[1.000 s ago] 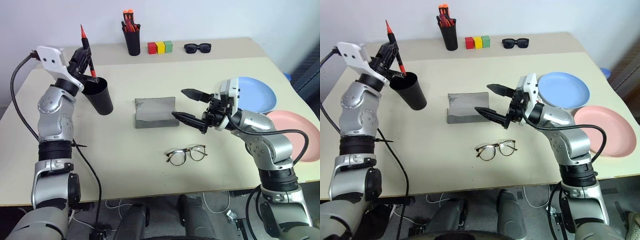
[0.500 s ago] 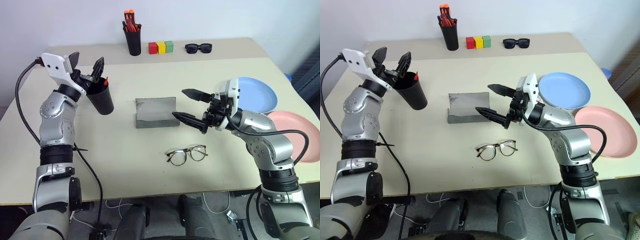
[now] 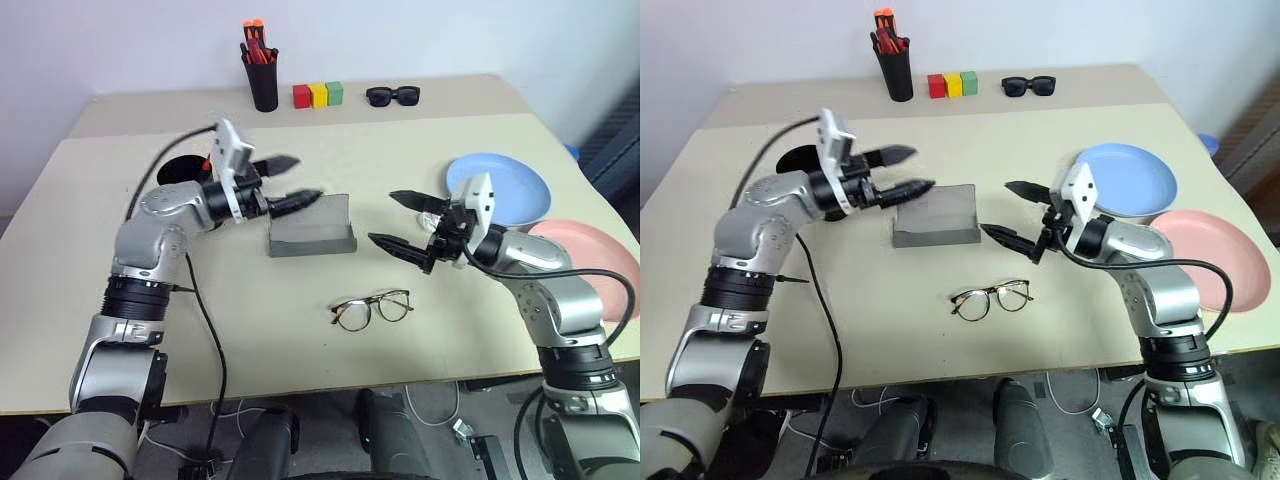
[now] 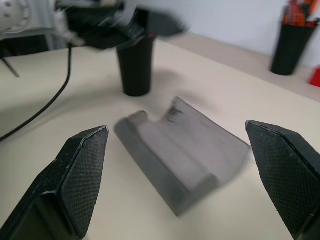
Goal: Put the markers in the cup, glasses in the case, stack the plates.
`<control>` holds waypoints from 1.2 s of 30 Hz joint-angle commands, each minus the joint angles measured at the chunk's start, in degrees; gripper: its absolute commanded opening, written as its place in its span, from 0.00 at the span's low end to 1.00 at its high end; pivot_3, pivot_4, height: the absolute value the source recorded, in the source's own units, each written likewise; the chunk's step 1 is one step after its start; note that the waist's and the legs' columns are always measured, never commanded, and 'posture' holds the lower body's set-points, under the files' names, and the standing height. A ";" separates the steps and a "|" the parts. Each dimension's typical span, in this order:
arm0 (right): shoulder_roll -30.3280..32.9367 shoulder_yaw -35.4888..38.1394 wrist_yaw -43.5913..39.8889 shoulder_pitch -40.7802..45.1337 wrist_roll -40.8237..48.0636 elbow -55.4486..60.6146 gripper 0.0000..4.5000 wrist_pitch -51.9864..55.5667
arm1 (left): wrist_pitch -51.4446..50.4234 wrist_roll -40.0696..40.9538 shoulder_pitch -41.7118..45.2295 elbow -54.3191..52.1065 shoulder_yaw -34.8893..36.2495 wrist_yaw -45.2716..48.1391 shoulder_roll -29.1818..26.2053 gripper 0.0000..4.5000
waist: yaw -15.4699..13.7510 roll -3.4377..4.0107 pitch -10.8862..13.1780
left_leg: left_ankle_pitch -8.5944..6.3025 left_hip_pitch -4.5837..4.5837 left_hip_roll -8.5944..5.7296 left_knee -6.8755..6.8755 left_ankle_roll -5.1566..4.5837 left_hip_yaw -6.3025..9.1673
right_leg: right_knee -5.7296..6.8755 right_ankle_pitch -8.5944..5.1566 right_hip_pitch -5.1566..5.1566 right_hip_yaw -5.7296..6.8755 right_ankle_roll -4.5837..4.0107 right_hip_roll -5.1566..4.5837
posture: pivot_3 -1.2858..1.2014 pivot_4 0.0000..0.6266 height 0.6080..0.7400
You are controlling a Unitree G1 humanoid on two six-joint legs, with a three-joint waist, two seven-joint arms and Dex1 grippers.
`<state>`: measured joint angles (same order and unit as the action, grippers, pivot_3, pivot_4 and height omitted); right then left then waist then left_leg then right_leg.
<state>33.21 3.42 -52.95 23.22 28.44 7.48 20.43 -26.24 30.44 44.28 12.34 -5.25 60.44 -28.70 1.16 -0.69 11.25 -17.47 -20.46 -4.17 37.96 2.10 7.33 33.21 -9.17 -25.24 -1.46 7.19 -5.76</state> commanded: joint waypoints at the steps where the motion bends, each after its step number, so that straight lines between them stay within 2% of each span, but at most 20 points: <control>1: -0.79 0.74 1.65 -0.12 0.64 4.51 1.00 -0.49 | 0.96 -4.80 2.32 3.94 -3.90 4.88 -1.02 0.99 | -0.07 0.00 0.00 | 0.00 0.00 0.00 0.00 0.00 0.00 | 0.01 0.00 0.00 0.00 0.00 0.00 | 0.52 0.24 1.00; 4: -1.12 0.91 2.60 -0.52 0.54 5.39 1.00 -0.61 | 5.08 -10.97 3.78 9.98 -7.64 6.24 -0.36 0.99 | -0.28 0.00 0.00 | 0.00 0.00 0.00 0.02 0.00 0.00 | 0.00 0.00 0.01 0.00 0.00 0.00 | 0.52 0.24 1.00; 9: -0.88 1.37 3.56 -1.00 0.23 5.85 1.00 -1.11 | 8.32 -15.43 5.31 16.69 -8.63 6.27 2.59 0.99 | -0.55 0.00 0.00 | 0.00 -0.04 -0.01 0.03 0.00 0.01 | -0.04 0.00 0.02 0.00 0.00 0.00 | 0.52 0.24 1.00; 16: -0.86 1.40 4.42 -1.76 0.26 6.71 1.00 -1.41 | 10.03 -20.95 5.28 19.71 -10.89 7.95 3.91 0.99 | -0.33 0.00 0.00 | 0.00 -0.04 -0.01 0.02 -0.01 0.01 | -0.03 0.00 0.02 0.00 0.01 0.00 | 0.52 0.24 1.00; 19: -0.83 1.41 4.47 -1.68 0.24 6.53 1.00 -1.62 | 10.31 -22.02 5.12 20.30 -10.92 8.04 4.46 0.82 | -0.39 0.00 0.00 | 0.00 -0.02 -0.01 0.03 -0.01 0.01 | -0.01 0.00 0.02 0.00 0.01 0.00 | 0.52 0.24 1.00; 21: -0.86 1.38 4.46 -1.40 0.22 6.25 1.00 -1.72 | 10.78 -22.79 4.93 20.46 -11.04 8.17 4.56 0.62 | -0.41 0.00 0.00 | 0.00 -0.03 -0.01 0.04 -0.01 0.01 | -0.01 0.00 0.02 0.00 0.01 0.00 | 0.52 0.24 1.00; 26: -0.92 0.99 4.39 -0.88 -0.01 5.64 1.00 -2.05 | 10.19 -23.08 4.81 19.88 -10.54 9.31 4.26 0.04 | -0.48 0.01 -0.01 | 0.00 0.00 -0.01 0.04 -0.01 0.01 | 0.00 0.00 0.04 0.00 0.01 0.00 | 0.52 0.24 1.00; 31: 1.70 1.85 1.75 -2.38 -0.62 3.86 1.00 -2.80 | 5.15 -21.60 4.99 15.27 -10.36 14.73 0.91 0.01 | -0.22 0.01 -0.01 | -0.01 0.00 -0.01 0.06 -0.02 0.01 | 0.01 0.00 0.05 0.00 0.01 0.00 | 0.52 0.24 1.00; 36: 2.13 1.94 1.25 -2.05 -0.13 3.79 1.00 -2.72 | -5.22 -18.49 1.57 1.96 -12.27 22.85 -6.00 0.01 | -0.01 0.02 0.00 | -0.03 -0.03 0.00 0.05 -0.06 0.01 | 0.03 0.00 0.00 0.00 0.01 0.00 | 0.52 0.24 1.00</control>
<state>35.24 4.43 -51.60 20.53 27.74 9.69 18.45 -29.25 10.85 46.68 19.24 -16.92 80.77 -32.81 1.15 -0.67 11.25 -17.49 -20.49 -4.16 38.01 2.04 7.34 33.24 -9.17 -25.24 -1.46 7.19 -5.76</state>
